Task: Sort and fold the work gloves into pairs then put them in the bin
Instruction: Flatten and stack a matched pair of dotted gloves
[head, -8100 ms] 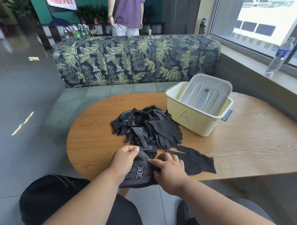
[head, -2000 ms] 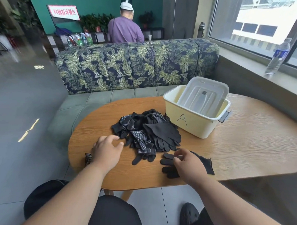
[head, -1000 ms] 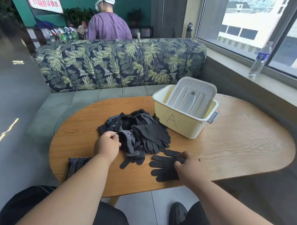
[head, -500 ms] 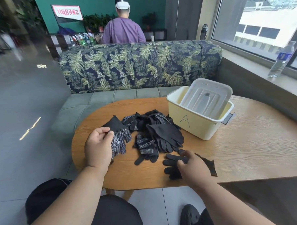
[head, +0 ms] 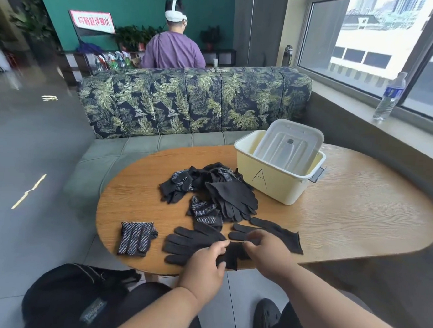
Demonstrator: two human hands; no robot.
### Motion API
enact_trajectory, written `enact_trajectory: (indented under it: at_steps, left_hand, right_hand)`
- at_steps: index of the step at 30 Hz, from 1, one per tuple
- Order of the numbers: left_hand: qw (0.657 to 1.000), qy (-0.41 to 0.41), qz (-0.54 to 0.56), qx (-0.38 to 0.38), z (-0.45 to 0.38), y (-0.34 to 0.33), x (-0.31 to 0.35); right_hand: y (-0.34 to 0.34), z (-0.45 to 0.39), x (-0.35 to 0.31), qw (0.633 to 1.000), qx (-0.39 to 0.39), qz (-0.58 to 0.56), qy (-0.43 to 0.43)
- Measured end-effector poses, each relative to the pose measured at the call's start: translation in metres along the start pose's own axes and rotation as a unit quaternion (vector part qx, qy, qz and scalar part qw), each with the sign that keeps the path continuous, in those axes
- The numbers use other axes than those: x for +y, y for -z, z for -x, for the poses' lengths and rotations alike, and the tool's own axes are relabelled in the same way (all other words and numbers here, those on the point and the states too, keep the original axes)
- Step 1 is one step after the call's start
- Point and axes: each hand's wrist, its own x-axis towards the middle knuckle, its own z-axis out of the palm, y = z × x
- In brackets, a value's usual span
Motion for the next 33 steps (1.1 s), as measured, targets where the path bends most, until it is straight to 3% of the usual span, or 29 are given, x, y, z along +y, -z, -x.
enact_trajectory:
  at_steps: [11,14,16,20,23,27,33]
  left_hand:
    - [0.997,0.035,0.063,0.041,-0.002,0.012,-0.016]
    - [0.994,0.036,0.07,0.076,-0.011,0.023,-0.022]
    - [0.992,0.033,0.07,0.102,-0.021,0.035,-0.021]
    - [0.991,0.028,0.058,0.118,-0.046,0.054,-0.012]
    - [0.989,0.047,0.114,0.078,-0.07,0.058,-0.005]
    - [0.956,0.077,0.28,0.035,-0.099,0.06,0.015]
    - [0.953,0.102,0.284,0.015,-0.133,0.063,0.031]
  right_hand:
    - [-0.021,-0.002,-0.028,0.993,-0.056,0.101,0.025]
    - [-0.017,-0.004,-0.031,0.999,-0.034,0.032,0.017]
    - [-0.008,-0.008,-0.028,0.997,-0.015,-0.079,-0.001]
    - [0.017,-0.022,-0.015,0.95,0.041,-0.292,-0.101]
    - [0.028,-0.03,0.004,0.93,0.093,-0.319,-0.157]
    - [0.039,-0.028,0.023,0.917,0.1,-0.342,-0.176]
    - [0.038,-0.026,0.033,0.927,0.097,-0.317,-0.175]
